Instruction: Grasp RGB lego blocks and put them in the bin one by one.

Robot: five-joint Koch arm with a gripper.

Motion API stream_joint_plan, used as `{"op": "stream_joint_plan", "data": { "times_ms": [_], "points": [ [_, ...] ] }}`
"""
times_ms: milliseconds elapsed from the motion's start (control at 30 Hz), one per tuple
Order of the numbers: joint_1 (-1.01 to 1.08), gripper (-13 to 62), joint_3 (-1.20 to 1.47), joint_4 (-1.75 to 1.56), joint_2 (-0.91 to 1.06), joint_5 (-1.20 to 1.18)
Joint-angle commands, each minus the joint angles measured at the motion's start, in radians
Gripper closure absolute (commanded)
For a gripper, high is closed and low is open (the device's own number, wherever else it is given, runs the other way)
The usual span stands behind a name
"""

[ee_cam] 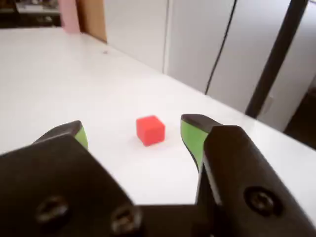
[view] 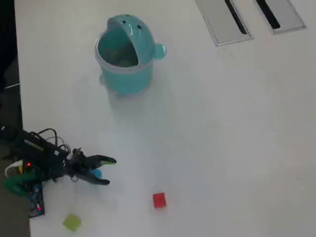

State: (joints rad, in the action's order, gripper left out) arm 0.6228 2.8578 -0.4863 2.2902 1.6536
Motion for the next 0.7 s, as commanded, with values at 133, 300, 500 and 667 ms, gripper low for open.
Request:
{"op": "stream_joint_plan", "data": {
  "times_ms": [133,300,500,667],
  "points": [
    [-0.006,14.1,0.014,-0.081,0.058,0.018],
    [-0.009,14.3,0.025,-0.08,0.021,0.002],
    [-0.011,13.9,0.017,-0.081,0.003,-0.014],
    [0.025,14.5,-0.126,-0.091,-0.202,-0.028]
  ]
}}
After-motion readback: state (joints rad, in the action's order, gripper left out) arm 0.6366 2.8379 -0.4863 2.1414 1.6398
